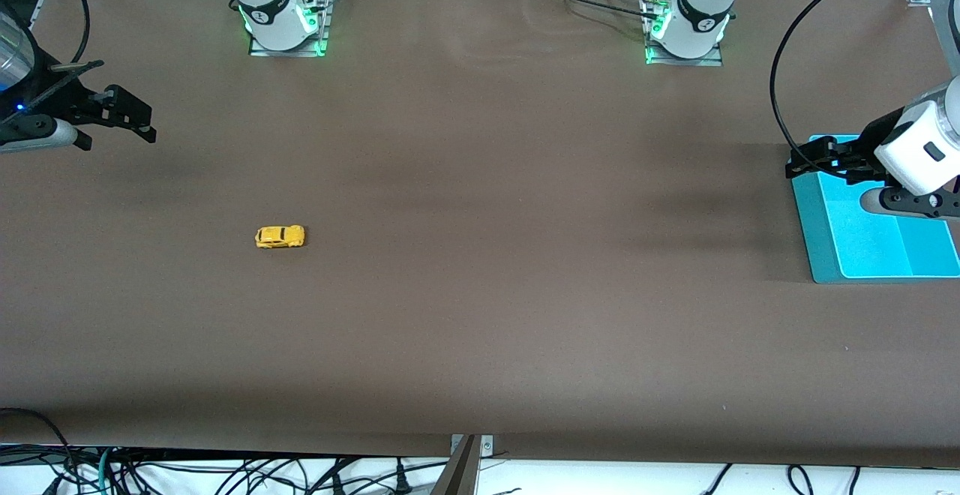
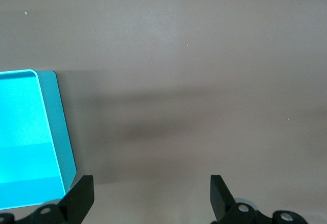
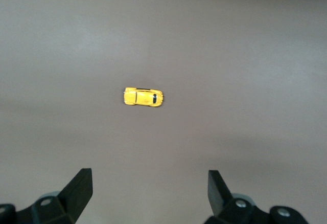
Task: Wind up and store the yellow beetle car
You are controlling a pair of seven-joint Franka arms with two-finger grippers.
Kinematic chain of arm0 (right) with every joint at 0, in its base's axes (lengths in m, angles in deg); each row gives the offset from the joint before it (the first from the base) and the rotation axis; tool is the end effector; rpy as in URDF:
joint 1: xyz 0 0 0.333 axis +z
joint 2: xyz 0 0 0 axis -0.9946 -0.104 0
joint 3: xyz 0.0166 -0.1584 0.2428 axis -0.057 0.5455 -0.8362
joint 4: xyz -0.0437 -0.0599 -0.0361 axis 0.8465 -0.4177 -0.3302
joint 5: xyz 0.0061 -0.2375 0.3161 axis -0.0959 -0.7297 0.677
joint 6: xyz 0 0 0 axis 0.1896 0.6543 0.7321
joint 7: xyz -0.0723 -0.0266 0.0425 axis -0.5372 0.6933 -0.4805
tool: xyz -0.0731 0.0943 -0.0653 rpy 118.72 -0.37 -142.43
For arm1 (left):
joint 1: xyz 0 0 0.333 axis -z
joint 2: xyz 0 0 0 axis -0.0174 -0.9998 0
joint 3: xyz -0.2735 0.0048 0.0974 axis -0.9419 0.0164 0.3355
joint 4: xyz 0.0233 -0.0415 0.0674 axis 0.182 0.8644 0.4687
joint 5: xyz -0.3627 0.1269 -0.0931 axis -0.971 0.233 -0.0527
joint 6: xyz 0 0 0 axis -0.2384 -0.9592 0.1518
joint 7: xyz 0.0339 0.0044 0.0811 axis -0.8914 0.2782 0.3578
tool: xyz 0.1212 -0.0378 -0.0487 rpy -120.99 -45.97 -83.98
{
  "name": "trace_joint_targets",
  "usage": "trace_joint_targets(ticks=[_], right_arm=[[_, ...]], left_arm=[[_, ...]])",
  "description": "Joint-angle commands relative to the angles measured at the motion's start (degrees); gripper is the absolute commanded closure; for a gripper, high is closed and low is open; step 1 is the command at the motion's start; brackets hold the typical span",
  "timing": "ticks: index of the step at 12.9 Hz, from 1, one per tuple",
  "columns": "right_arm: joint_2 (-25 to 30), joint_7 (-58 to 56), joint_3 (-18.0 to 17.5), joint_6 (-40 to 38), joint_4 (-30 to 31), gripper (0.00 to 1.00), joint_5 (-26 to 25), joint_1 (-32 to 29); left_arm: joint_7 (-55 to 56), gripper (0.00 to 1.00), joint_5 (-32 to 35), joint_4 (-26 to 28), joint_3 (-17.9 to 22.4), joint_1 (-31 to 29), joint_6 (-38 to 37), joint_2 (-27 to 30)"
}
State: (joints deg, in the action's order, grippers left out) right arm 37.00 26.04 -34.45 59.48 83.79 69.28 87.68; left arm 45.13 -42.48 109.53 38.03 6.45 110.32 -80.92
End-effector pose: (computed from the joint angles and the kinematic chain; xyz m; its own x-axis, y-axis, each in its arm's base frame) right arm 0.5489 0.0099 0.5324 0.9898 0.1397 0.0294 0.1397 -0.9902 -0.0002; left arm 0.5933 -0.0125 0.5108 0.9888 -0.0601 -0.1365 -0.0490 -0.9953 0.0834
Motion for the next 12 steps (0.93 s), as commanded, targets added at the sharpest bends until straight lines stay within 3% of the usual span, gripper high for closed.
trace_joint_targets(ticks=[1, 12], right_arm=[[1.00, 1.23, -0.81, -2.52, -0.12, 0.00, -1.71, -0.31], [0.47, 1.24, -0.64, -2.98, 0.31, 0.00, -1.71, -0.40]], left_arm=[[-1.05, 0.00, -0.41, -1.62, -0.02, -0.24, -0.61, -0.81], [-1.05, 0.00, -0.41, -1.62, -0.02, -0.33, -0.61, -0.81]])
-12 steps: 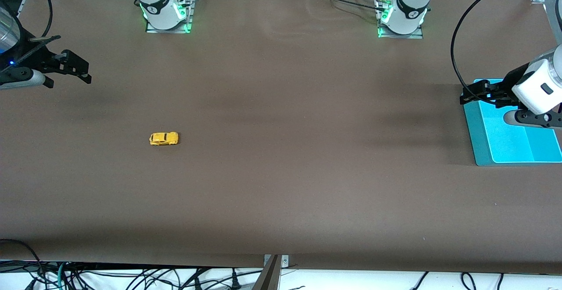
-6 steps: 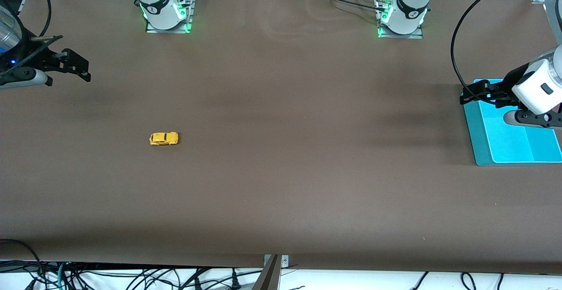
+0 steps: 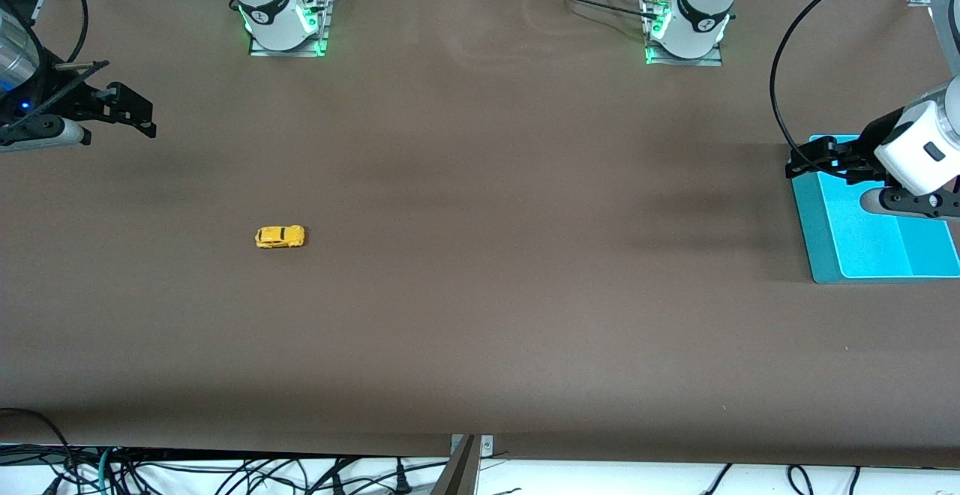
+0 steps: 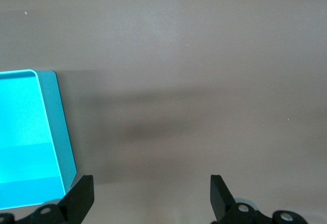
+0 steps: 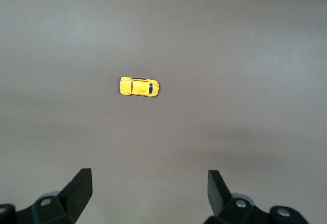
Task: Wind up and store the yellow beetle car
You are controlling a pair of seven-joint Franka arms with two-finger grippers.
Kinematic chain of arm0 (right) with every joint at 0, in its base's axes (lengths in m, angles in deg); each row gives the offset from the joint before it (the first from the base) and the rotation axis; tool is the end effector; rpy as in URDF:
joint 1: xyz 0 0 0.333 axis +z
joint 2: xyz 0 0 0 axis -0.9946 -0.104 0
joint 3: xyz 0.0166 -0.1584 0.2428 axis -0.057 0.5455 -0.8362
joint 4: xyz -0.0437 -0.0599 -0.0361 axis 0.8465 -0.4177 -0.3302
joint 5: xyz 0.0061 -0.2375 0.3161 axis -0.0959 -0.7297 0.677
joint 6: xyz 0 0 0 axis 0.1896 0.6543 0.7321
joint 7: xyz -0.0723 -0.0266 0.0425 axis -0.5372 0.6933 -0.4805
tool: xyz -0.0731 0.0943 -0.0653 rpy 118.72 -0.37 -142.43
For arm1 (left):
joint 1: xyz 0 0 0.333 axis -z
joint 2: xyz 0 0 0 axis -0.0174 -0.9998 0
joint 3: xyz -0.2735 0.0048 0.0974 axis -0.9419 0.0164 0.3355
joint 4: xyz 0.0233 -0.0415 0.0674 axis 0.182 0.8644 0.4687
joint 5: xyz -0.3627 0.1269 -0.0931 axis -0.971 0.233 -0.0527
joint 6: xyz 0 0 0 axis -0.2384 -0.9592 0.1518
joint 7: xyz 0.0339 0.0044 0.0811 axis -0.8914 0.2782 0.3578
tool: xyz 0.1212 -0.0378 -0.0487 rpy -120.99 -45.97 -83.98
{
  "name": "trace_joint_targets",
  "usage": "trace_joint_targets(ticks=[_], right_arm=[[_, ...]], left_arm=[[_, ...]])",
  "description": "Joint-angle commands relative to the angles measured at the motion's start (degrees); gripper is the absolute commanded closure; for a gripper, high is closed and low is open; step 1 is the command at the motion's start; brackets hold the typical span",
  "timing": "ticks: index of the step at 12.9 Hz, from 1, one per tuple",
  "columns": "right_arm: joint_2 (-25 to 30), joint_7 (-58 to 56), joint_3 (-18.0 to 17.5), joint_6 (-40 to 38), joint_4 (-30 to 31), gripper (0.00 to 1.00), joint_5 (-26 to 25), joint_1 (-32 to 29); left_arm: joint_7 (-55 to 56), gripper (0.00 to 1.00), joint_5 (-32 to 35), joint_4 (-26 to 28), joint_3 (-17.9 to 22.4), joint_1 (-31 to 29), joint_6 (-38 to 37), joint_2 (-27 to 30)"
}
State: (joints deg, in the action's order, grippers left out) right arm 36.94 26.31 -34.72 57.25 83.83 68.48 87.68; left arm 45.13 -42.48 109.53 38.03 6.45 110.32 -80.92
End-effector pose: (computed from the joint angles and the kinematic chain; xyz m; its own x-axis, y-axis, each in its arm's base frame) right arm 0.5437 0.0106 0.5280 0.9899 0.1412 -0.0126 0.1414 -0.9899 0.0090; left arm 0.5933 -0.0125 0.5108 0.9888 -0.0601 -0.1365 -0.0490 -0.9953 0.0834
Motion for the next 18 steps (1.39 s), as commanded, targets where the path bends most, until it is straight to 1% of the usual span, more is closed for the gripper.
trace_joint_targets(ticks=[1, 18], right_arm=[[0.54, 0.97, -0.36, -0.76, 0.62, 0.00, -0.82, -0.40], [0.54, 1.06, -0.27, 0.65, 3.26, 0.00, -1.26, -0.58]], left_arm=[[-1.05, 0.00, -0.41, -1.62, -0.02, -0.24, -0.61, -0.81], [-1.05, 0.00, -0.49, -1.62, -0.11, 0.02, -0.61, -0.81]])
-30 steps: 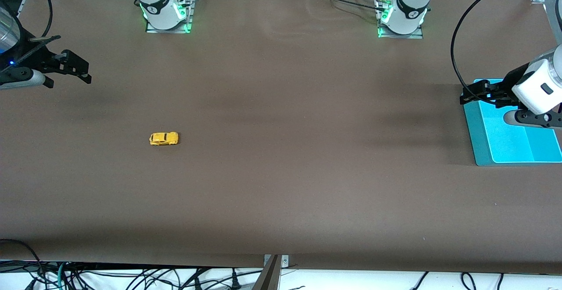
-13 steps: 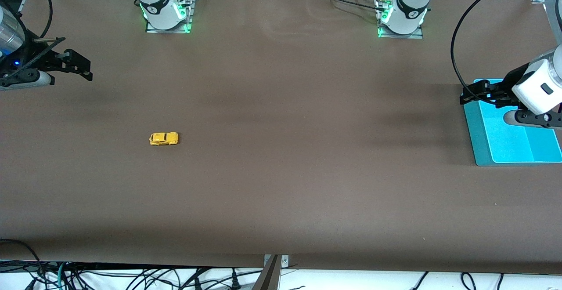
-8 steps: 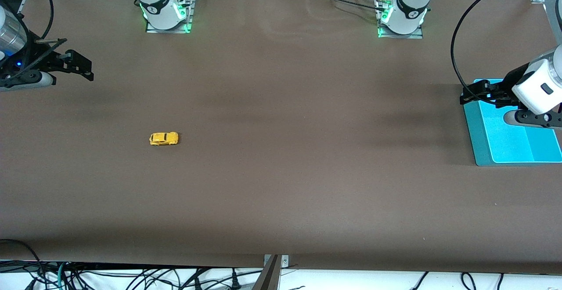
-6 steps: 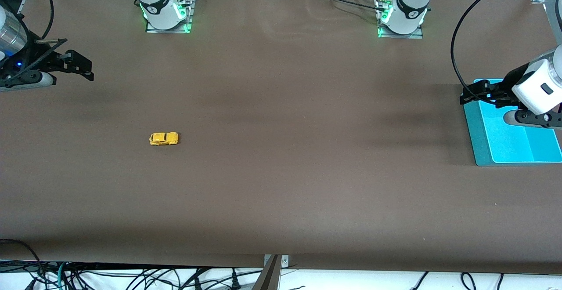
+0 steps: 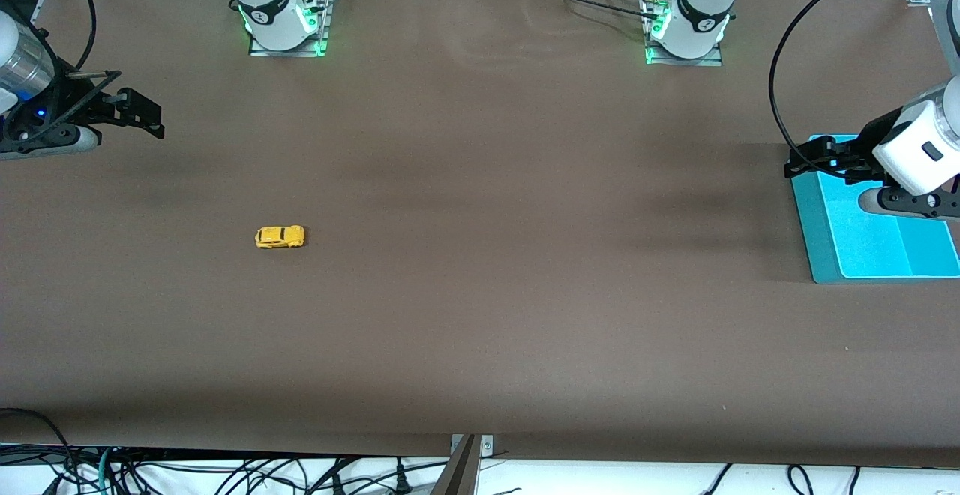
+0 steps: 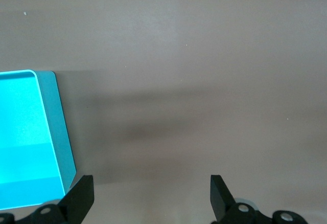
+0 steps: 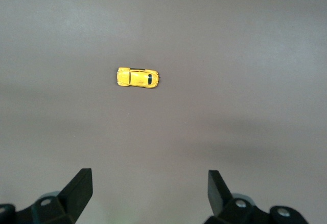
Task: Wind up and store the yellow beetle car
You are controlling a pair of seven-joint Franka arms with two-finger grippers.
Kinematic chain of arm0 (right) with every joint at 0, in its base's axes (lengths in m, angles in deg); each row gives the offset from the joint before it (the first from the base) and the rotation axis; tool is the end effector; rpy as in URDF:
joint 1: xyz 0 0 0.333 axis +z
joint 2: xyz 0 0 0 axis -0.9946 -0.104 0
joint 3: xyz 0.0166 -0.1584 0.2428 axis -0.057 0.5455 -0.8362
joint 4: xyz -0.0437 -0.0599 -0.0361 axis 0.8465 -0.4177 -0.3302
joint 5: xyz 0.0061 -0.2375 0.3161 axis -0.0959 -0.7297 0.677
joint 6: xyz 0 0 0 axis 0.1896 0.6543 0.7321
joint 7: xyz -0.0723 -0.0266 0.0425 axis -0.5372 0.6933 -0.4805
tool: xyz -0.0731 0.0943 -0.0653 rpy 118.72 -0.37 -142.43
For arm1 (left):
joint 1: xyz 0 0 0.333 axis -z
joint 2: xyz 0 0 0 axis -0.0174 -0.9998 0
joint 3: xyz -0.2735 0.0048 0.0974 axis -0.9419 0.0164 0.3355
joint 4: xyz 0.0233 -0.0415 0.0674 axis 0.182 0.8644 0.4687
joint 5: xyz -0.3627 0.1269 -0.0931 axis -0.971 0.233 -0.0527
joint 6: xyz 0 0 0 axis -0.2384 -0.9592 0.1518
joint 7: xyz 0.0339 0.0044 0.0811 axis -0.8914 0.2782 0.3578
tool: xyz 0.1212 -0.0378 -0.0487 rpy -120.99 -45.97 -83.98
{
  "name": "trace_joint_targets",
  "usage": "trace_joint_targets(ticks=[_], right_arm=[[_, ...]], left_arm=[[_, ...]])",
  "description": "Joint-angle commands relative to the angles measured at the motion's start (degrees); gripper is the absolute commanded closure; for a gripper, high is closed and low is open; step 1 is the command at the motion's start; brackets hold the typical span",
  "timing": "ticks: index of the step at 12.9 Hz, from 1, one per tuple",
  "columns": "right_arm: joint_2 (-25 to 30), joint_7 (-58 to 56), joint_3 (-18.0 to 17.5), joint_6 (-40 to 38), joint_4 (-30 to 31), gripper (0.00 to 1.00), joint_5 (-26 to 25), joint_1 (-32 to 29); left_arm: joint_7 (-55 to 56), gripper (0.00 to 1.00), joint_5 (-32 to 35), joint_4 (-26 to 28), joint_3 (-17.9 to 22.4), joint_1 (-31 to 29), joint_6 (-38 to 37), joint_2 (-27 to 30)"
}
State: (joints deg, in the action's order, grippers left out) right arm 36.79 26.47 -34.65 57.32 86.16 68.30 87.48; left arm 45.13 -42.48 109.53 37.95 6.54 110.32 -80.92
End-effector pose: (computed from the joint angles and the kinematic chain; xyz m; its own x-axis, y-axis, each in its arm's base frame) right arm 0.5399 0.0077 0.5073 0.9894 0.1342 -0.0547 0.1348 -0.9908 0.0073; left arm 0.5933 -0.0142 0.5108 0.9886 -0.0631 -0.1365 -0.0519 -0.9951 0.0837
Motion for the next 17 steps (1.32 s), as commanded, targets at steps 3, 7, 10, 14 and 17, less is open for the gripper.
trace_joint_targets(ticks=[3, 7, 10, 14, 17], right_arm=[[0.69, 0.90, -0.26, 0.76, 1.02, 0.00, -1.08, -0.46], [0.69, 0.90, -0.26, 1.64, 1.81, 0.00, -1.17, -0.46], [0.95, 0.81, -0.26, 4.09, 4.61, 0.00, -1.26, -0.46], [-0.80, 0.81, -0.26, 5.68, 4.72, 0.00, -1.17, -0.81], [-2.38, -3.12, -0.43, 5.16, 4.71, 0.00, -0.73, -0.47]], left_arm=[[-1.05, 0.00, -0.49, -1.62, -0.03, 0.11, -0.61, -0.81], [-0.97, 0.00, -0.49, -1.62, 0.06, 0.20, -0.61, -0.81], [-1.05, 0.00, -0.49, -1.62, 0.06, 0.11, -0.61, -0.81], [-1.05, 0.00, -0.49, -1.62, 0.06, 0.20, -0.61, -0.81], [-1.05, 0.00, -0.49, -1.62, 0.06, 0.11, -0.61, -0.81]])
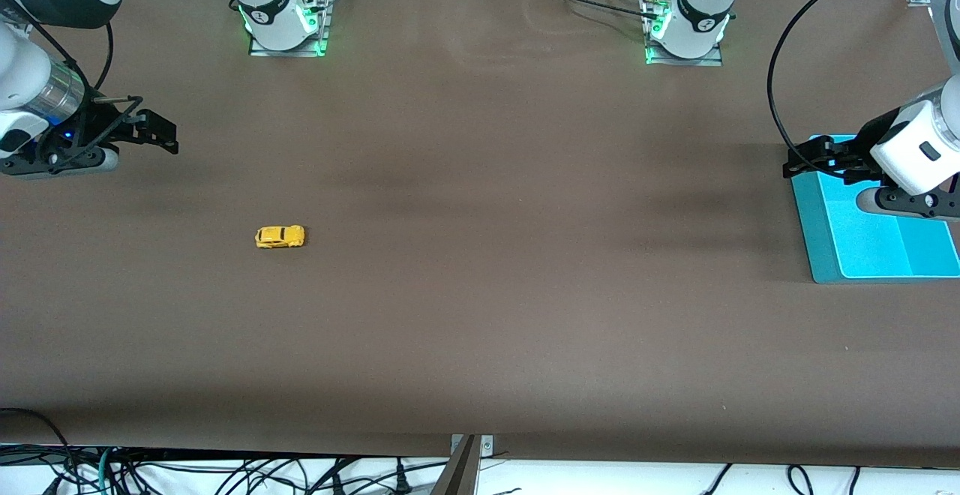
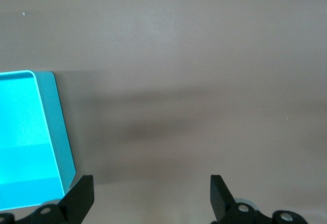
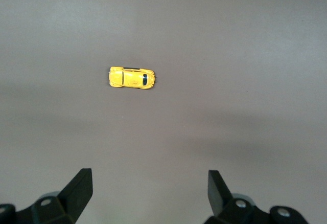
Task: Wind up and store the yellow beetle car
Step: 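Move the right gripper over the yellow toy car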
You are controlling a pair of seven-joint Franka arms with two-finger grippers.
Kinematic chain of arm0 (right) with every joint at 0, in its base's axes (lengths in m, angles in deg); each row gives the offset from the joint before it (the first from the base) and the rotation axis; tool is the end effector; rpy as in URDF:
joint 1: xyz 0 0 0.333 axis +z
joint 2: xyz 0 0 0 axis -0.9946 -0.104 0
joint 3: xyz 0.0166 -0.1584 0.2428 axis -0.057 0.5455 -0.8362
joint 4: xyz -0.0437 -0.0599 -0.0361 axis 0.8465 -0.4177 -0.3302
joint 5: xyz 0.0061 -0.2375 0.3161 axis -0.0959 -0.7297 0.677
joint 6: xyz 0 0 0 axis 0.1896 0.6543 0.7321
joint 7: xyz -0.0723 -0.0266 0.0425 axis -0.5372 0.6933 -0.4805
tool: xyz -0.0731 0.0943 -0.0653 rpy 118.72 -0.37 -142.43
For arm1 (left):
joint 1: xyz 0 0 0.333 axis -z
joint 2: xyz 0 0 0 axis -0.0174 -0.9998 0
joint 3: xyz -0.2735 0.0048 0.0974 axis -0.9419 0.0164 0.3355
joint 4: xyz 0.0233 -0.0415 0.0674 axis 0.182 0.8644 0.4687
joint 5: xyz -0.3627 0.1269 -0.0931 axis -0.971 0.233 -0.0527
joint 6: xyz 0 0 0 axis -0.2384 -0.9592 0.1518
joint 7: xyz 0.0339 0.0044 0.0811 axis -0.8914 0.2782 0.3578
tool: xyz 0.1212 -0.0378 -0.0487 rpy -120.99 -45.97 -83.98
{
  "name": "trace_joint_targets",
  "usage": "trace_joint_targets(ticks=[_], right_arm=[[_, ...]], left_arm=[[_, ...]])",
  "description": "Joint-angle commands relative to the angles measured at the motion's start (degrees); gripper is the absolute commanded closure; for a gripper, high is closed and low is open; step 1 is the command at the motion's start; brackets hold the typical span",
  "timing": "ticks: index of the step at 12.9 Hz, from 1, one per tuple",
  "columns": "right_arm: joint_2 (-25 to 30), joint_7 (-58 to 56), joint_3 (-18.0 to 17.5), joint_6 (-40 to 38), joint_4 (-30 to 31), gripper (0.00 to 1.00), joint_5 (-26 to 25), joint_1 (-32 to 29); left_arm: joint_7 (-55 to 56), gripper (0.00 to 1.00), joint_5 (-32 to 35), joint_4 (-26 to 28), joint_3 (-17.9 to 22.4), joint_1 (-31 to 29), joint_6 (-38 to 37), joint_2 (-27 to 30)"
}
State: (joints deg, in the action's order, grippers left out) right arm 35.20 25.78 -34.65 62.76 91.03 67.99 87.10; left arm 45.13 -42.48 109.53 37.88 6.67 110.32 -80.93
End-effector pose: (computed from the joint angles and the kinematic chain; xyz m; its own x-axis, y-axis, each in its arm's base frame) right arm 0.5454 0.0039 0.4594 0.9871 0.1421 -0.0732 0.1432 -0.9896 0.0103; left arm 0.5932 -0.0162 0.5106 0.9884 -0.0665 -0.1367 -0.0554 -0.9949 0.0839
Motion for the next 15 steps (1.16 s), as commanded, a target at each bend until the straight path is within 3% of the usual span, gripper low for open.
trace_joint_targets(ticks=[1, 4, 8, 11, 15], right_arm=[[-1.23, -4.97, -0.52, 0.24, 0.71, 0.00, -0.25, -0.17], [-2.73, -14.63, -0.79, 0.76, 2.73, 0.00, 0.02, -0.52], [-2.73, -30.54, -2.62, 11.90, 11.08, 0.00, -0.07, -0.52], [-4.92, -39.95, -2.90, 14.65, 13.63, 0.00, -0.25, -0.52], [-6.24, -50.41, -4.47, 27.37, 19.70, 0.00, -0.60, -0.52]], left_arm=[[-1.05, 0.00, -0.49, -1.61, 0.04, -0.03, -0.61, -0.81], [-1.05, 0.00, -0.49, -1.61, 0.13, -0.03, -0.61, -0.81], [-1.05, 0.00, -0.49, -1.61, 0.13, -0.03, -0.61, -0.81], [-1.05, 0.00, -0.49, -1.61, 0.04, -0.03, -0.61, -0.81], [-1.05, 0.00, -0.49, -1.61, 0.04, -0.20, -0.61, -0.81]])
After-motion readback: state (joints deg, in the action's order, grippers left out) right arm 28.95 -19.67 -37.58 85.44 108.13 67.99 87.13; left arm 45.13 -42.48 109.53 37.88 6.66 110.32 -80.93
